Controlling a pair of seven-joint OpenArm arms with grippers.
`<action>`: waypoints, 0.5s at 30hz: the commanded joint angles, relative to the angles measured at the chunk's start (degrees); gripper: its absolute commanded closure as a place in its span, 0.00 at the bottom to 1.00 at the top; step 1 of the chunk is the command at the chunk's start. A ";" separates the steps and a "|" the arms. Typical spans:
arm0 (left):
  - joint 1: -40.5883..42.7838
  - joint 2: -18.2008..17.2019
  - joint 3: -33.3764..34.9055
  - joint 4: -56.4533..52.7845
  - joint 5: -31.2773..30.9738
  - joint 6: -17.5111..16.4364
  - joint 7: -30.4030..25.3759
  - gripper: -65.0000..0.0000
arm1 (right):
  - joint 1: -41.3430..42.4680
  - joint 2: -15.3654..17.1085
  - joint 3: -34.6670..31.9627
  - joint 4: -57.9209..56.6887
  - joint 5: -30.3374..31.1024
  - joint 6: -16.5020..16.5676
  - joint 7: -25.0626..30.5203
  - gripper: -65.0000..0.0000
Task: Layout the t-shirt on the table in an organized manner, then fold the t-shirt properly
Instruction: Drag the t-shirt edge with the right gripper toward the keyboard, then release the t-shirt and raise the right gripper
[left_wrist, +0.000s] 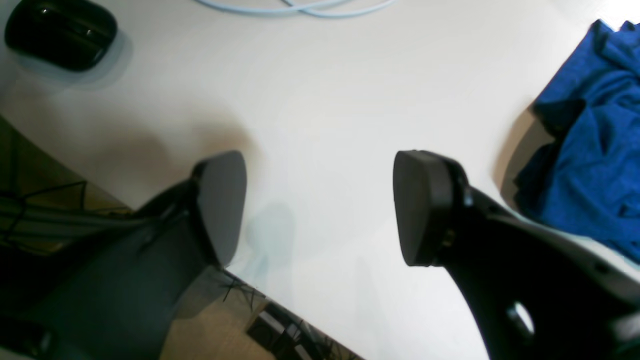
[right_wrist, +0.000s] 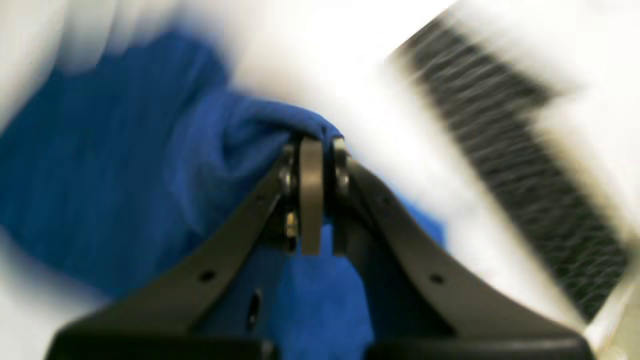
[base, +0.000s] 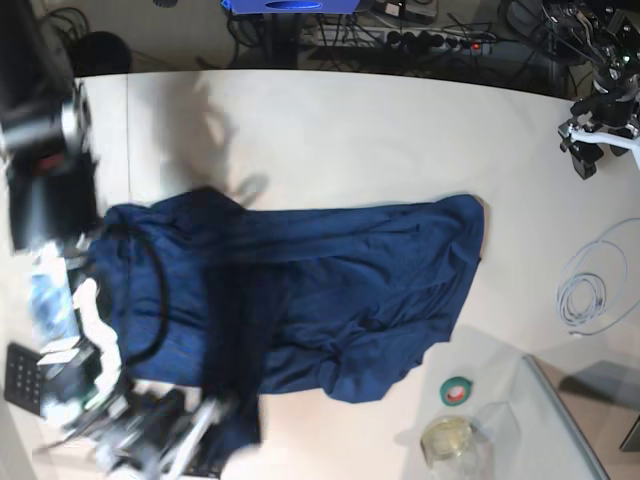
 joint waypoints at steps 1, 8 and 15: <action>0.13 -0.72 -0.18 0.97 -0.80 -0.31 -1.36 0.32 | 3.30 0.46 2.41 -1.67 0.46 -0.11 4.39 0.91; 0.40 -0.63 -0.18 0.97 -0.71 -0.31 -1.36 0.32 | 5.50 2.13 3.91 -4.84 0.37 0.07 5.36 0.01; 0.22 0.51 2.20 0.97 -0.71 -0.31 -1.45 0.32 | -6.81 2.22 4.61 2.55 0.46 0.15 3.95 0.08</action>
